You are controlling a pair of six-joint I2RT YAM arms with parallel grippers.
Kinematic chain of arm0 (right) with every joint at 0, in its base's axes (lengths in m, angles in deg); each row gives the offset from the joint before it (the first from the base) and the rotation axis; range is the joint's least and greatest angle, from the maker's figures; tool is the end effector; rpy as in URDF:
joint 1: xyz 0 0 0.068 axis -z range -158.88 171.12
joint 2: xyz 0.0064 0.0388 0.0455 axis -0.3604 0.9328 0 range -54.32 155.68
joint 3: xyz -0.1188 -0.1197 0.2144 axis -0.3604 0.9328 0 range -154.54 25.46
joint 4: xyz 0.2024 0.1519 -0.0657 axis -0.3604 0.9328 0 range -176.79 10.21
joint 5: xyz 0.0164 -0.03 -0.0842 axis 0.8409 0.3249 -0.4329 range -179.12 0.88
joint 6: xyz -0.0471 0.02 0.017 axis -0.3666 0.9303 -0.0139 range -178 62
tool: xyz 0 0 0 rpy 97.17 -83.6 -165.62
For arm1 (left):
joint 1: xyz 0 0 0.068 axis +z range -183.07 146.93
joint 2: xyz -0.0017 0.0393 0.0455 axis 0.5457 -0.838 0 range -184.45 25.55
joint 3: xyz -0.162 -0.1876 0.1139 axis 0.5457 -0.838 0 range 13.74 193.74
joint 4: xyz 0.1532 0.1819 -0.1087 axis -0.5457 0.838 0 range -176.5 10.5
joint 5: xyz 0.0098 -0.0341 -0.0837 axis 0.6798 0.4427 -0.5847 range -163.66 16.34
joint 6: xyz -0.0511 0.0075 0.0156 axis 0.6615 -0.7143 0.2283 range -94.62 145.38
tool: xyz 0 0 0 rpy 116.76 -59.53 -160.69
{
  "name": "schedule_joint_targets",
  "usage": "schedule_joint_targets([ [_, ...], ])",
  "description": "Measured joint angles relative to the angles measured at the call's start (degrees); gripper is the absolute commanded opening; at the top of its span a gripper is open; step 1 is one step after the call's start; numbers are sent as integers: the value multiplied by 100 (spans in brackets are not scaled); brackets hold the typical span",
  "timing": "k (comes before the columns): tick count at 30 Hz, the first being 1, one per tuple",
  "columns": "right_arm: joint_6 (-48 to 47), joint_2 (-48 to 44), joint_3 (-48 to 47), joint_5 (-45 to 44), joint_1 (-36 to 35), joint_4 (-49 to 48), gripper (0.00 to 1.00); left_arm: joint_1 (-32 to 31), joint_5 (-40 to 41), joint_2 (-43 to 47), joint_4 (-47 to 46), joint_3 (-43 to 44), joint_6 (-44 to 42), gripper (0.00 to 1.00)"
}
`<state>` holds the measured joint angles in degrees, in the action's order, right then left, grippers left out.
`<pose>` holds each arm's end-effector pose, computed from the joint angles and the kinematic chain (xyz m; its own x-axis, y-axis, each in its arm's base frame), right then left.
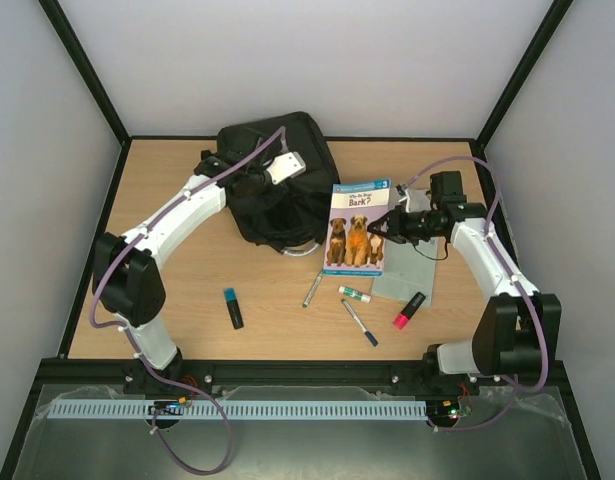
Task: Pack the student bag
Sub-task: Place the book in the student bag.
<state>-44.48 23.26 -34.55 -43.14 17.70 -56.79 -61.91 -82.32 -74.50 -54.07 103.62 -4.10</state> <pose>0.2795 0.0423 0.2817 -0.8393 0.1125 -0.5320 -0.3390 0.6566 0.6737 0.3463 -0.1968 0.3153 -0.2337 0.6839 -0.6911 0.7914 0.5467 0.2735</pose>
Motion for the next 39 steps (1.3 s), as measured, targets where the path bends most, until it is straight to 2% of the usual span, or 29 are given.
schedule_joint_targets([
  [5, 116, 243, 4, 354, -157, -7, 1, 4, 11, -4, 66, 181, 151, 2],
  [8, 138, 358, 2, 627, -549, -9, 1, 0, -37, -37, 42, 400, 297, 2],
  [19, 195, 358, 450, 837, -876, 15, 1, 2, -251, -177, 109, 726, 402, 2],
  [26, 282, 577, 308, 975, -1130, -85, 1, 4, -680, -136, 225, 782, 396, 2],
  [39, 1445, 2052, -448, 1314, -1569, -1471, 1, 4, -852, 337, 313, 590, 289, 2],
])
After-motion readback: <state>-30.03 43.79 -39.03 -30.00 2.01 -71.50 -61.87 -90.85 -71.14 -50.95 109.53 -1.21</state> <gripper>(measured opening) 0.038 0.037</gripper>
